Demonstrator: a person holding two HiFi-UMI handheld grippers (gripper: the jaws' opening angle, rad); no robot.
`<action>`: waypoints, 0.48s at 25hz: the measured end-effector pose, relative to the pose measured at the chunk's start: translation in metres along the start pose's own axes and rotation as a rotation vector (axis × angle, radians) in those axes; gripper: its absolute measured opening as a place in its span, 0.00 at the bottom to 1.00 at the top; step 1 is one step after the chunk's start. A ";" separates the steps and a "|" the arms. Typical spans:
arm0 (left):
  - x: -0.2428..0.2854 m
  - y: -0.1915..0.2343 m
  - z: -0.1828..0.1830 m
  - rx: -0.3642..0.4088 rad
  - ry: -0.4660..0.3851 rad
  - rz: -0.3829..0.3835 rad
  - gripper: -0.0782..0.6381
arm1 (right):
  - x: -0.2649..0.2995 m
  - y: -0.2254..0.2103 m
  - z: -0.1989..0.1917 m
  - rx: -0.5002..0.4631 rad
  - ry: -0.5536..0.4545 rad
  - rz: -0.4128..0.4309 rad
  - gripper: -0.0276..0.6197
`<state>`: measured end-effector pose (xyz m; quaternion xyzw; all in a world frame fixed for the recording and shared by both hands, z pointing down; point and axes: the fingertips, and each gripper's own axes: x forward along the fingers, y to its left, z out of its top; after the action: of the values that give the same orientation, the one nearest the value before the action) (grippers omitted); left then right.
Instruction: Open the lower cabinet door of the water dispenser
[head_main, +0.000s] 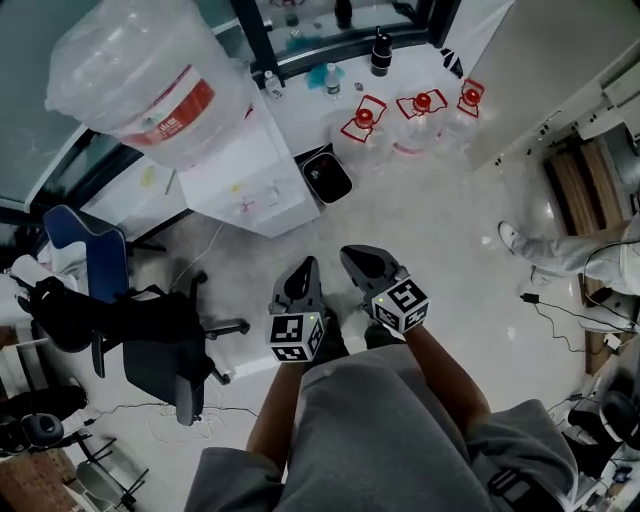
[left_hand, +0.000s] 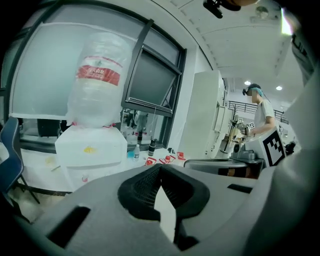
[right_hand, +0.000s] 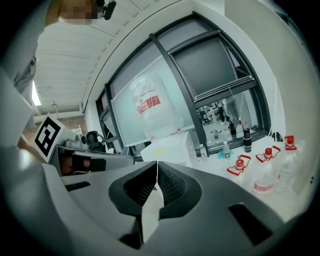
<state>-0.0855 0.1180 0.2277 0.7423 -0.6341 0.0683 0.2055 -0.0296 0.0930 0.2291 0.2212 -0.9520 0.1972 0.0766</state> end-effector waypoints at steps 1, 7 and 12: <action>0.004 0.007 0.000 -0.001 0.005 -0.013 0.12 | 0.007 0.000 -0.001 0.001 0.006 -0.011 0.06; 0.022 0.040 0.000 0.003 0.051 -0.107 0.12 | 0.038 -0.009 -0.010 -0.008 0.011 -0.117 0.06; 0.042 0.056 -0.008 0.012 0.096 -0.168 0.12 | 0.058 -0.026 -0.015 -0.026 0.014 -0.170 0.06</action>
<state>-0.1302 0.0760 0.2622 0.7900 -0.5586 0.0902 0.2363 -0.0690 0.0546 0.2651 0.2989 -0.9317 0.1790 0.1028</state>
